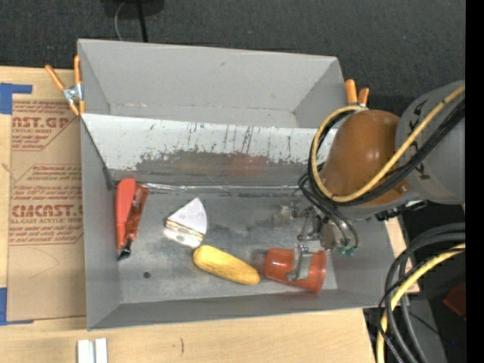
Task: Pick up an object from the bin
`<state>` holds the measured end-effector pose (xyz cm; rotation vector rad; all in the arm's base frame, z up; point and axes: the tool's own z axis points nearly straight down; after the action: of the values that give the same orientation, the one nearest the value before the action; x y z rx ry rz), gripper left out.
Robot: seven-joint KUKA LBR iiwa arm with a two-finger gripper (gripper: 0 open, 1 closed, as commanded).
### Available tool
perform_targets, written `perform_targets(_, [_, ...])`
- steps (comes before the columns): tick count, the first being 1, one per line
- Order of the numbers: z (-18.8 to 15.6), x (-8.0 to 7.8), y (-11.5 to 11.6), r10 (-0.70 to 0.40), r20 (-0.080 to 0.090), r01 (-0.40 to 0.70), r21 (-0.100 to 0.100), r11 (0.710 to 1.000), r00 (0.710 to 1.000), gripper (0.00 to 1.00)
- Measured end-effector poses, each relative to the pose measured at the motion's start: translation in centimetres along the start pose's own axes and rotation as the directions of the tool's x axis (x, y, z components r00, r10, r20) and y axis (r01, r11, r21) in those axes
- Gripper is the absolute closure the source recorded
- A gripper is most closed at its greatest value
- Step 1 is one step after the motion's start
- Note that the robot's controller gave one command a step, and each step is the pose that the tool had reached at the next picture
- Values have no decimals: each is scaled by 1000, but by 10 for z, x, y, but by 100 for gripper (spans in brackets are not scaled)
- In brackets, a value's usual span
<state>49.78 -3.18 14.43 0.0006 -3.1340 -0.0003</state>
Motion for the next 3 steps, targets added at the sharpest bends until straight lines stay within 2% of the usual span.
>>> perform_targets(1, [-4, -2, 0, 0, 8, 0, 1, 1000, 1000, 0])
perform_targets(2, [52, 8, -37, 98, 6, -98, -1, 995, 995, 0])
perform_targets(3, [52, 15, -47, 98, 1, -98, 0, 995, 995, 0])
